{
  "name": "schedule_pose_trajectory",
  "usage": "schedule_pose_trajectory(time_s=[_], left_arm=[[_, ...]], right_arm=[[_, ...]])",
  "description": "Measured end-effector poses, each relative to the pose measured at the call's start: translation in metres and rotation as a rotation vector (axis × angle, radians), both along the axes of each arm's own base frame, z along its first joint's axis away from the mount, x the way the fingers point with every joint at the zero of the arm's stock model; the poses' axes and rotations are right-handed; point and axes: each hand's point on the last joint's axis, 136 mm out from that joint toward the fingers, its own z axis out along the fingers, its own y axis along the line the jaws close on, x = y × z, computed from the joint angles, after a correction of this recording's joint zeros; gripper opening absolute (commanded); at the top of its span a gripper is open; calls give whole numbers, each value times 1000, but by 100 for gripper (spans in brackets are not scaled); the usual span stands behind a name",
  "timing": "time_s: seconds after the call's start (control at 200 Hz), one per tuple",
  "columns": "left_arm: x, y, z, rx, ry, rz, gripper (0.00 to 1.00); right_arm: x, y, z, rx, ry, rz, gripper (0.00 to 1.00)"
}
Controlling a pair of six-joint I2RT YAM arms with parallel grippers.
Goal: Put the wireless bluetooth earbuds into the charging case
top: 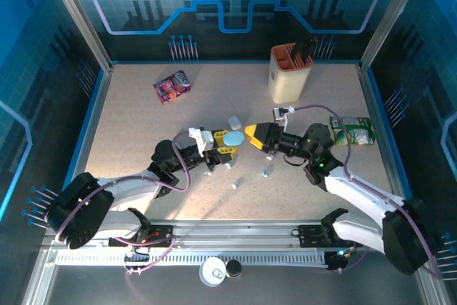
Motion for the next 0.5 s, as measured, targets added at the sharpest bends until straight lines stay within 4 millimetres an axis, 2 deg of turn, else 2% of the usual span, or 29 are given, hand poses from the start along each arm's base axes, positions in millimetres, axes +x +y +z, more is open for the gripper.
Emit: schedule_pose_trajectory(time_s=[0.16,0.35,0.41,0.5], left_arm=[[-11,-2,-11,47,50,-57,32],[-22,-4,-20,77,85,-119,33],[-25,-5,-22,80,92,-134,32],[-28,-5,-22,78,104,-154,32]], right_arm=[[-1,-9,4,-203,-208,-20,86],[-15,-8,25,-481,-579,17,89],[-23,-5,22,-544,-666,50,89],[-35,3,7,-635,-767,118,90]])
